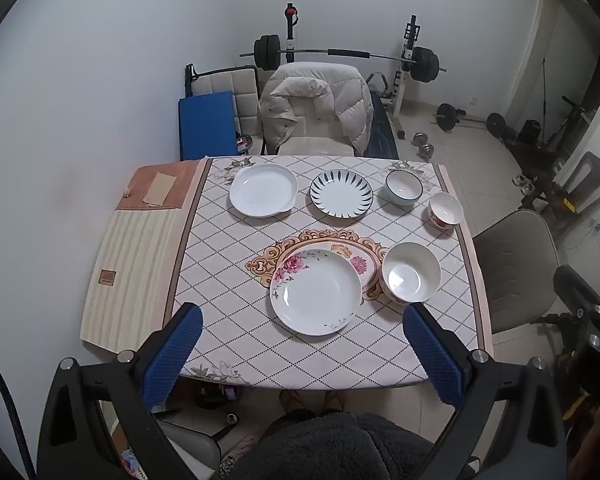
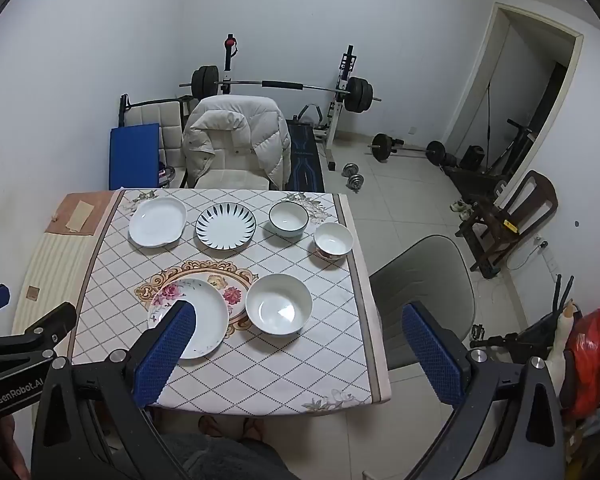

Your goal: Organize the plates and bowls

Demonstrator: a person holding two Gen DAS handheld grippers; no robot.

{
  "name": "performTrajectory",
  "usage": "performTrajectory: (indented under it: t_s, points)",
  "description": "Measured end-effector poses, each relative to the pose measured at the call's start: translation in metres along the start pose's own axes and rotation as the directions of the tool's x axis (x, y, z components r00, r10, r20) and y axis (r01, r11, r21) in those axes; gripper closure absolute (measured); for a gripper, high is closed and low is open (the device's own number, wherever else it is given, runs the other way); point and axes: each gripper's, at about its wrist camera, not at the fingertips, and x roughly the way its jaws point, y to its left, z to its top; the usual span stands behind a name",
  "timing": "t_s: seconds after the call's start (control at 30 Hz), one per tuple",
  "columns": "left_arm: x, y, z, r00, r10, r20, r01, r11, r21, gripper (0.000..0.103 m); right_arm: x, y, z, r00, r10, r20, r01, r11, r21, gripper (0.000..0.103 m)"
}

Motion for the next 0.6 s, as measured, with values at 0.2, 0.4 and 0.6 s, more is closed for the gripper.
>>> performTrajectory:
  t_s: [0.2,0.4,0.6]
  points:
    - [-0.0026,0.0034,0.0021,1.0,-0.005,0.011,0.005,1.0,-0.01,0.001,-0.0003,0.0008,0.0002,1.0,0.001,-0.007,-0.001,1.0,-0.001,0.0]
    - [-0.0023,0.0046,0.0082,1.0,-0.002,0.021,0.002,1.0,-0.013,0.001,-0.0006,0.0015,0.0,1.0,-0.004,-0.003,0.004,1.0,-0.002,0.0]
    - [-0.0046,0.0064,0.0085,0.999,0.003,0.034,-0.003,1.0,-0.009,0.001,0.0006,0.0009,0.0012,1.0,-0.005,0.001,0.005,1.0,0.001,0.0]
